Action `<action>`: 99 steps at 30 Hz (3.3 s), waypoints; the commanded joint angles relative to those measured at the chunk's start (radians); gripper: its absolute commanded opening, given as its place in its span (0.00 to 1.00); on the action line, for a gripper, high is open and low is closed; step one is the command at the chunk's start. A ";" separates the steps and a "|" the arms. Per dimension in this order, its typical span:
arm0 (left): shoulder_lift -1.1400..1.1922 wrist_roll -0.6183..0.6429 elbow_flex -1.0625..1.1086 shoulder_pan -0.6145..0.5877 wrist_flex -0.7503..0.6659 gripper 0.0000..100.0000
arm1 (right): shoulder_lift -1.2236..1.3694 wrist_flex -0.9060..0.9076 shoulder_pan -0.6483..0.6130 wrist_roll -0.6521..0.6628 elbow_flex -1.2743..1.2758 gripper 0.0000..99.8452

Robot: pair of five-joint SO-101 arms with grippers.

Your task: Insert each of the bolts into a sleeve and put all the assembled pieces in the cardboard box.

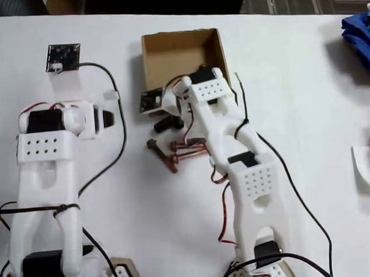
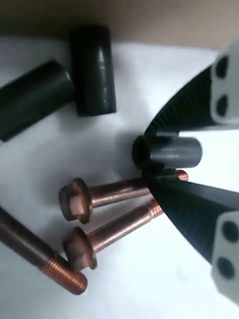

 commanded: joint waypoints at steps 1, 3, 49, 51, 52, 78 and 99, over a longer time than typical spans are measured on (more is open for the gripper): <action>-0.014 -0.008 -0.021 -0.011 -0.002 0.26 | 0.010 -0.001 0.008 -0.015 0.006 0.19; -0.014 -0.008 -0.021 -0.011 -0.002 0.26 | 0.012 -0.005 0.010 -0.015 0.006 0.19; -0.005 -0.003 0.022 -0.005 0.000 0.26 | -0.331 -0.013 0.062 -0.996 -0.029 0.02; -0.005 -0.003 0.022 -0.005 0.000 0.26 | -0.331 -0.013 0.062 -0.997 -0.028 0.02; -0.005 -0.003 0.022 -0.005 0.000 0.26 | -0.331 -0.013 0.062 -0.997 -0.017 0.02; -0.005 -0.005 0.062 0.011 0.011 0.26 | -0.958 -1.250 0.140 -0.884 1.237 0.02; 0.295 0.503 0.056 0.425 -0.081 0.26 | -0.964 -1.257 0.351 -1.023 1.241 0.02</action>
